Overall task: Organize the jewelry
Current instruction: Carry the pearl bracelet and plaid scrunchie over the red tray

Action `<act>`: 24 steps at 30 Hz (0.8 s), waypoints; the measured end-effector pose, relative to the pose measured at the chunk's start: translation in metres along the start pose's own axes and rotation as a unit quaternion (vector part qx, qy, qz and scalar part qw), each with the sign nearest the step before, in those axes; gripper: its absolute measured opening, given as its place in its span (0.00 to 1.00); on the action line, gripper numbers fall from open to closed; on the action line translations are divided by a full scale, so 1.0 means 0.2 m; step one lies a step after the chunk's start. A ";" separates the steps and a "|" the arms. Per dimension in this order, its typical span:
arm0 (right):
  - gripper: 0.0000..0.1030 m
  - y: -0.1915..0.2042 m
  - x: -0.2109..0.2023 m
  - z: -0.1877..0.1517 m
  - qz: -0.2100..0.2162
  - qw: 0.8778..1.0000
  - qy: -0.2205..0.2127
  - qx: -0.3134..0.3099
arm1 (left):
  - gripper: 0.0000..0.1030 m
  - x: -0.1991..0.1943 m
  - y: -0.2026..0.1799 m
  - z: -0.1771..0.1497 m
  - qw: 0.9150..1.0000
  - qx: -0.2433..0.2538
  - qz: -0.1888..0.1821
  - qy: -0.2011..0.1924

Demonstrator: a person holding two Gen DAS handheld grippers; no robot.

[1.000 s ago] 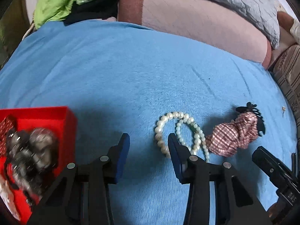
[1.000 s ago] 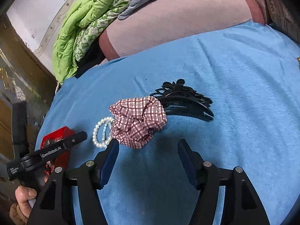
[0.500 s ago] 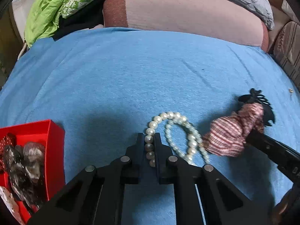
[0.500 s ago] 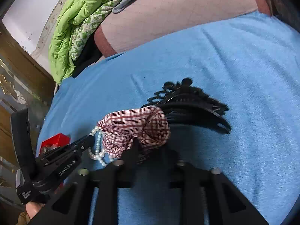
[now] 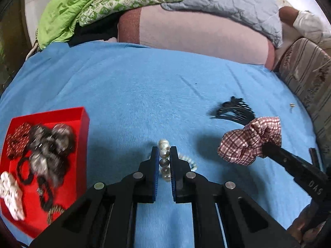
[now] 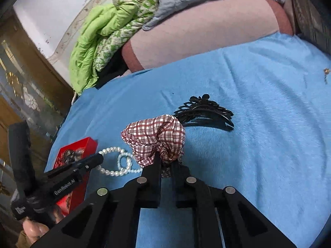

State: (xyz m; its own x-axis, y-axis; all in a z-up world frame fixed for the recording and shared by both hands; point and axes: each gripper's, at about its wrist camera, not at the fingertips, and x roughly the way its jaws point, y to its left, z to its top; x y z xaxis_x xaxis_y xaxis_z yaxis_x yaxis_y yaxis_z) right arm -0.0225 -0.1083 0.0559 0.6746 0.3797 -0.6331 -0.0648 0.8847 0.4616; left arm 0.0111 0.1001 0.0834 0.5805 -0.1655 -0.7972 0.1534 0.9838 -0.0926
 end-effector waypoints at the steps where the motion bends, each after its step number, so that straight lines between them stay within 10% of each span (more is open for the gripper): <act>1: 0.09 0.02 -0.04 -0.02 -0.003 1.000 -0.003 -0.007 | 0.09 -0.03 0.00 -0.01 1.000 -0.001 -0.004 -0.001; 9: 0.09 0.12 -0.23 -0.18 0.001 1.000 -0.016 -0.027 | 0.09 -0.42 0.03 -0.15 0.992 -0.032 -0.121 -0.033; 12: 0.09 0.12 -0.27 -0.22 -0.004 1.000 -0.016 -0.025 | 0.09 -0.50 -0.05 -0.19 0.996 0.018 -0.078 -0.047; 16: 0.09 0.11 -0.32 -0.25 -0.010 0.999 -0.022 -0.022 | 0.09 -0.61 -0.11 -0.24 0.987 0.041 -0.146 -0.054; 24: 0.09 0.09 -0.41 -0.28 -0.008 0.999 -0.028 -0.016 | 0.09 -0.68 -0.05 -0.28 0.994 0.027 -0.086 -0.058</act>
State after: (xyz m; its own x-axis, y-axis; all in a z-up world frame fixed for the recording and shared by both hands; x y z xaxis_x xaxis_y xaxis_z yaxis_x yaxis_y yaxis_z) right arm -0.1199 -0.1093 0.0813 0.7164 0.3500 -0.6036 -0.0764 0.8992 0.4308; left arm -0.1140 0.1164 0.1589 0.6292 -0.3415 -0.6982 0.2995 0.9355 -0.1877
